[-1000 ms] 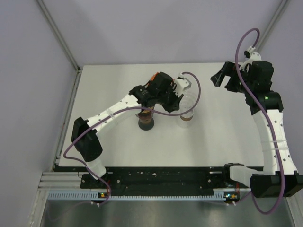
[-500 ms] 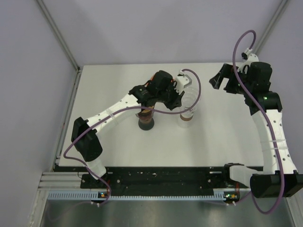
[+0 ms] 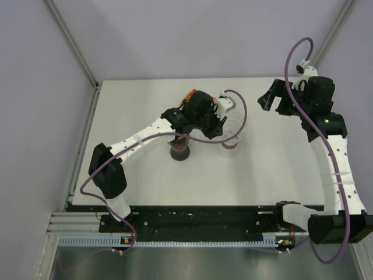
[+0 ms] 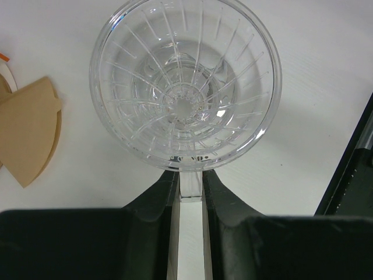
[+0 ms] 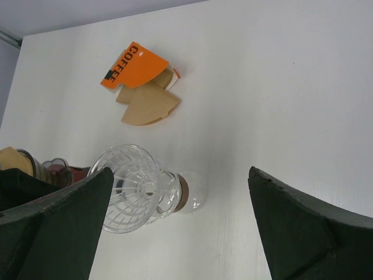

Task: Place the coffee filter in the dripper

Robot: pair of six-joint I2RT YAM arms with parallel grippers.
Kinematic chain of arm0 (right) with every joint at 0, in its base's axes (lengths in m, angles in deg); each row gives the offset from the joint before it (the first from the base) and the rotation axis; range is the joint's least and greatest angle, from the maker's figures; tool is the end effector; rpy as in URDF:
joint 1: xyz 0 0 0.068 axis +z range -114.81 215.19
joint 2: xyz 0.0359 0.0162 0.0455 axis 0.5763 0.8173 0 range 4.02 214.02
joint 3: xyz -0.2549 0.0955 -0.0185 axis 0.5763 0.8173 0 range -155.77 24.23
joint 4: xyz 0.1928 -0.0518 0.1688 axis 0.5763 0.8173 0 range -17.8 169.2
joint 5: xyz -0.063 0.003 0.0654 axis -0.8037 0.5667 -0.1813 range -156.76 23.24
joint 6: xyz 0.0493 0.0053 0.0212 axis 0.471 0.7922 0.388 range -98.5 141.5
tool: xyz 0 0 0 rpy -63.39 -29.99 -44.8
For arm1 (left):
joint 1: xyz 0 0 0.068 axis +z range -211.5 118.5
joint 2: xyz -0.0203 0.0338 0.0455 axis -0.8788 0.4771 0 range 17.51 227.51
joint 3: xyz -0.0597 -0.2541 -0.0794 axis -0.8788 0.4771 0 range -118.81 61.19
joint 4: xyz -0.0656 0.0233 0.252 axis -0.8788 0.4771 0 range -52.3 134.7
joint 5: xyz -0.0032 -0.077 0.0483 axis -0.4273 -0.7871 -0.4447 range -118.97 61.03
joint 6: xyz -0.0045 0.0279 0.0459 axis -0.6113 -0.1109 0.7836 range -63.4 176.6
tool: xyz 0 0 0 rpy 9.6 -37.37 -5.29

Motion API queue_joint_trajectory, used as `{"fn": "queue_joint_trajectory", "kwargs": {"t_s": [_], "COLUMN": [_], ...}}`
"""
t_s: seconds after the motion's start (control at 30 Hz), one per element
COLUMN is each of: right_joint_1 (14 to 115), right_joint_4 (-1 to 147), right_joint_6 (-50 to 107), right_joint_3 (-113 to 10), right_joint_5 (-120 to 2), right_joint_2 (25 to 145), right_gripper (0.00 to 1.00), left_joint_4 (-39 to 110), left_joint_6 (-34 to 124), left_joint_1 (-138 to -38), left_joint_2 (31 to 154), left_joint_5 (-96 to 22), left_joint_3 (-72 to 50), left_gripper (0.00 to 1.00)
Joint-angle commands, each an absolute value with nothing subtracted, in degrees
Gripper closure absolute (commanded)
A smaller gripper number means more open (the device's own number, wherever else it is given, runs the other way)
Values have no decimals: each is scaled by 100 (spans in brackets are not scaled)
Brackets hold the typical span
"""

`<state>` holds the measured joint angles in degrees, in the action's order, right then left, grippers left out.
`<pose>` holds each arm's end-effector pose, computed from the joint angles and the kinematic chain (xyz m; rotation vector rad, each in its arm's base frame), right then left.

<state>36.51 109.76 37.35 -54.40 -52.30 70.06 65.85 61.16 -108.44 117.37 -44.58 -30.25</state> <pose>0.2369 0.0143 0.4209 0.0930 2.0176 0.4443 0.2685 -0.3013 0.3326 1.1266 1.9756 -0.7028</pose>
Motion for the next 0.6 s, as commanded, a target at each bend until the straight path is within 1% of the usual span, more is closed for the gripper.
{"fn": "queue_joint_trajectory", "kwargs": {"t_s": [0.0, 0.37, 0.57], "right_joint_1": [3624, 3633, 3624], "right_joint_4": [10876, 10876, 10894], "right_joint_6": [3609, 3538, 3477], "right_joint_3": [-5522, -5531, -5531], "right_joint_5": [-5226, -5226, -5226], "right_joint_2": [6897, 6888, 6853], "right_gripper": [2, 2, 1], "left_joint_4": [6073, 6012, 6047], "left_joint_6": [6038, 6064, 6091], "left_joint_1": [-10782, -10747, -10747], "left_joint_2": [11657, 11621, 11604], "left_joint_5": [-4567, -4742, -4672], "left_joint_3": [-3004, -2626, -2617], "left_gripper": [100, 100, 100]}}
